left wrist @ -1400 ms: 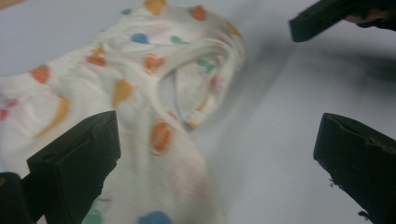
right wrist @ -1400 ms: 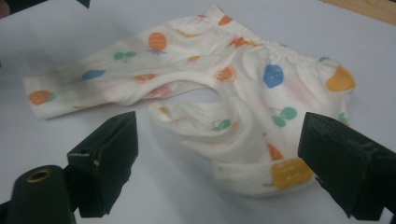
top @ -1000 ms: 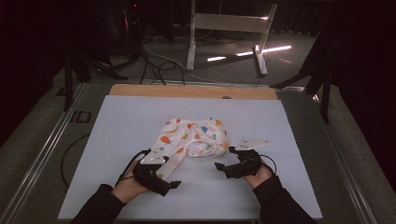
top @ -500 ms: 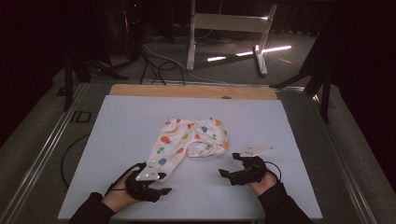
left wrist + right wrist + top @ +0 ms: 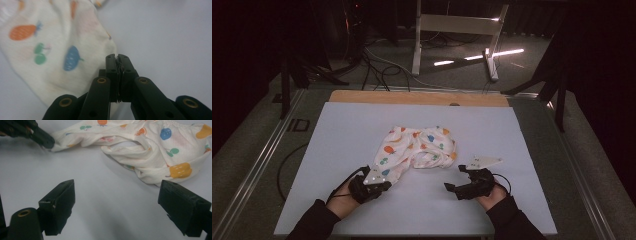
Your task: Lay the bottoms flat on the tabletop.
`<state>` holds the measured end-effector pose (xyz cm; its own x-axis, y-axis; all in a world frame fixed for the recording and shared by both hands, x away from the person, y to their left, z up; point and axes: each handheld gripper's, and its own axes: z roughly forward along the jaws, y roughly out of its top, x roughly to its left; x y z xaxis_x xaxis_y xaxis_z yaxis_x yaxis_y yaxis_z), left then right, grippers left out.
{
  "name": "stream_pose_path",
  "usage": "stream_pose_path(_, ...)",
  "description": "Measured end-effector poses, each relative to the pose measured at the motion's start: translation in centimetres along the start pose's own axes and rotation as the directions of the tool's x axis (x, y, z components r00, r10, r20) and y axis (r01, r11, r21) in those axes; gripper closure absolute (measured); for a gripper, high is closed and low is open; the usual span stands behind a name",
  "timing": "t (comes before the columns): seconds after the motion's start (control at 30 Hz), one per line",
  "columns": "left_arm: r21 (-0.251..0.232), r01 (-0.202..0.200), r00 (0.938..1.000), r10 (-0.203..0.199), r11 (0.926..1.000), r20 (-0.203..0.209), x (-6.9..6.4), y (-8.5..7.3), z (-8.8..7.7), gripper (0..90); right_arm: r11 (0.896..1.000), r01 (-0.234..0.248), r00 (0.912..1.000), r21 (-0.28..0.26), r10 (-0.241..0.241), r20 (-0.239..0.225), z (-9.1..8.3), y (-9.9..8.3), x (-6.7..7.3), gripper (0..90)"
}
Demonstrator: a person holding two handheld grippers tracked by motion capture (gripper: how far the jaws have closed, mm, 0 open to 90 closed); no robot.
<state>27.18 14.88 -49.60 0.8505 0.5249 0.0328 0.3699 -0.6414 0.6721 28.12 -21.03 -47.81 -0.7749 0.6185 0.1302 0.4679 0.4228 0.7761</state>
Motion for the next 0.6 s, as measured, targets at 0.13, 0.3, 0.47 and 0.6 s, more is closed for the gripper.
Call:
stream_pose_path(0.13,-0.067,0.075,0.9965,-0.077,0.9950,-0.033,1.4,0.1,-1.2,88.4,1.000,0.003,1.0000,-0.004,-0.003,-0.002,-0.1,0.0,0.0,14.4)
stream_pose_path(0.3,-0.104,0.148,0.9815,-0.159,0.9835,-0.107,3.3,-0.6,-1.9,88.3,1.000,-0.002,1.0000,-0.003,0.002,0.003,-0.1,0.0,-0.1,14.5)
stream_pose_path(0.47,-0.125,0.203,0.9641,-0.221,0.9712,-0.148,4.9,-1.6,-2.2,88.2,1.000,0.005,1.0000,0.006,-0.005,0.003,0.0,0.0,-0.2,14.5)
stream_pose_path(0.6,-0.105,0.213,0.9539,-0.230,0.9713,-0.192,5.8,-2.4,-2.2,88.1,1.000,-0.002,1.0000,0.007,0.002,0.004,0.1,-0.1,-0.2,14.5)
